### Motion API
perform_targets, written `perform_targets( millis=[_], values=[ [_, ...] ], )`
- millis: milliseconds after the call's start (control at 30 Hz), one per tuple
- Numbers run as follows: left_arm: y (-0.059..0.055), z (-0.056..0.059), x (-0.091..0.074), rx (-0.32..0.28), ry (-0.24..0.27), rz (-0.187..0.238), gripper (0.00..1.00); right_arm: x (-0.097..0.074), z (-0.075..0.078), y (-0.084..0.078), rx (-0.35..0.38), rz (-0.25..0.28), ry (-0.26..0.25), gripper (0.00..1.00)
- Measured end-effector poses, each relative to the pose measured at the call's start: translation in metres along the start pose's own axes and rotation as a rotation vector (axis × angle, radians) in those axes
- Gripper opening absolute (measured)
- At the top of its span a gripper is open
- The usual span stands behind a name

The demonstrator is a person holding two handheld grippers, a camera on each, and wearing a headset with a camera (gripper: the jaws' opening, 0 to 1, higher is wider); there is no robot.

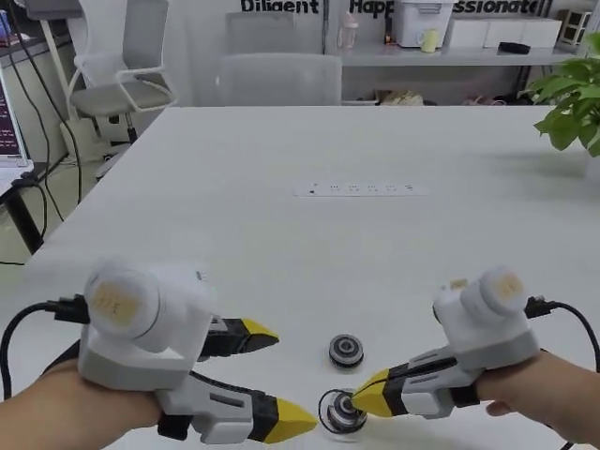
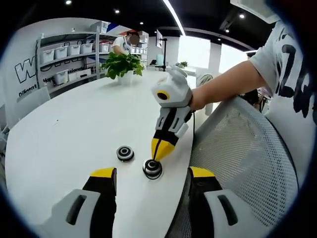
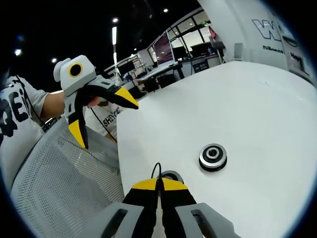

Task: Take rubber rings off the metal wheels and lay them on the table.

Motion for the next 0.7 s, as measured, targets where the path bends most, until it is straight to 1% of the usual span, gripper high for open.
perform_targets(
  millis=[167,267,433,567,700],
  values=[
    [-0.006,-0.004,-0.011,-0.018,0.025,0.008,0.6,0.004,-0.004,0.005,-0.01,0.005,0.008,0.0],
    [-0.011,-0.006,-0.018,-0.037,0.036,0.015,0.62,0.005,-0.004,0.008,-0.016,0.009,0.003,0.0],
    [-0.018,-0.008,-0.027,-0.054,0.051,0.01,0.64,0.006,-0.004,0.014,-0.021,0.018,0.002,0.0],
    [-0.021,-0.008,-0.031,-0.07,0.063,0.016,0.65,0.012,-0.006,0.017,-0.022,0.02,0.006,0.0],
    [-0.022,-0.007,-0.033,-0.07,0.069,0.016,0.65,0.02,-0.009,0.02,-0.034,0.011,0.012,0.0]
  ],
)
Point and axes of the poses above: the centre of the closed fingertips' face, and the gripper's own axes: x roughly forward along the fingers, z roughly to its right, y roughly out of its top, the point moved 7 cm from there along -x, roughly backward along the fingers, and after that the axes turned 3 degrees about y, right-handed, at the moved point
